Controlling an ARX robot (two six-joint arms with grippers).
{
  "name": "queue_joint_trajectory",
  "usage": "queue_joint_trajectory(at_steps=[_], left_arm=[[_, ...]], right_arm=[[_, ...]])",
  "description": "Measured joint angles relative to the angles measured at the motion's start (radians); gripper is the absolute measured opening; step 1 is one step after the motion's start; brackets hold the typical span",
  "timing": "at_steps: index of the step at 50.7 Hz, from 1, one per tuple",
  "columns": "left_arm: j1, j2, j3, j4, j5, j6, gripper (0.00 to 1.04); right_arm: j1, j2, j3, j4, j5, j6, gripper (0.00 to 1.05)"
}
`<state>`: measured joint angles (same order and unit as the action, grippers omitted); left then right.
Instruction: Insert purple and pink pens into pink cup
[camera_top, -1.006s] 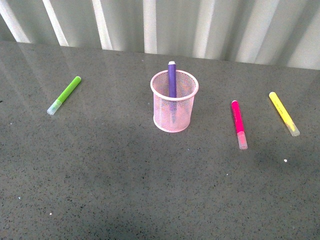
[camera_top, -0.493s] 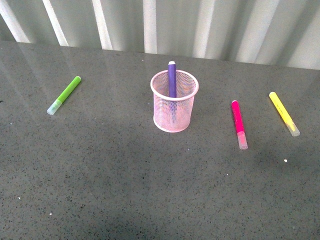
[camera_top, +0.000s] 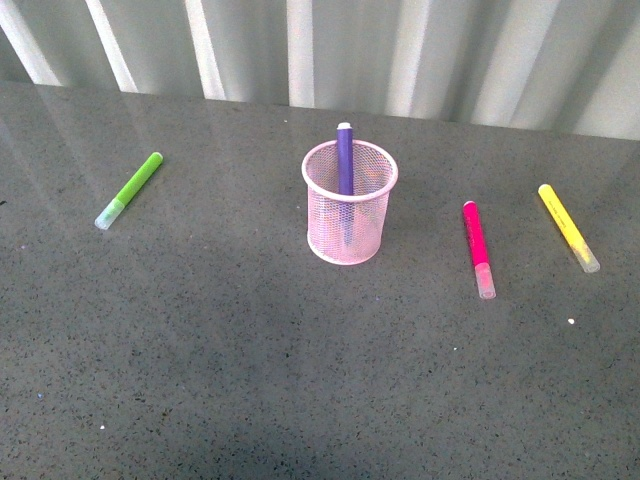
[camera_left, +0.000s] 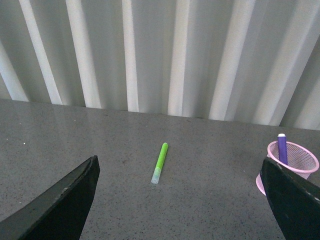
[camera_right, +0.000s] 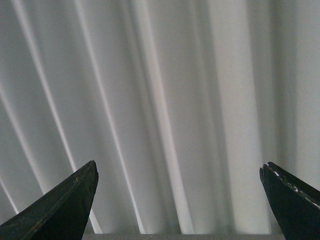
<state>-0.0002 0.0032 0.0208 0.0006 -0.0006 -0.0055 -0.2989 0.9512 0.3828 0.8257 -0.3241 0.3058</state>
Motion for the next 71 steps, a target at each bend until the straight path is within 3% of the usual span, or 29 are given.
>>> queue_joint_trajectory(at_steps=[4,12,23,28,45,71], left_arm=[[0.000,0.000,0.000,0.000,0.000,0.000,0.98],[0.000,0.000,0.000,0.000,0.000,0.000,0.98],[0.000,0.000,0.000,0.000,0.000,0.001,0.98],[0.000,0.000,0.000,0.000,-0.001,0.001,0.98],[0.000,0.000,0.000,0.000,0.000,0.001,0.98],[0.000,0.000,0.000,0.000,0.000,0.001,0.98]], right_arm=[[0.009,0.326,0.213,-0.094,0.058,0.026,0.98],[0.098,0.802,0.546,-0.443,0.155,0.014,0.98],[0.309,0.978,0.701,-0.717,0.183,-0.151,0.98],[0.349,1.058,0.794,-0.875,0.108,-0.168,0.98],[0.357,1.152,0.872,-0.967,0.166,-0.175,0.98],[0.430,1.279,0.963,-0.980,0.185,-0.166,0.98]])
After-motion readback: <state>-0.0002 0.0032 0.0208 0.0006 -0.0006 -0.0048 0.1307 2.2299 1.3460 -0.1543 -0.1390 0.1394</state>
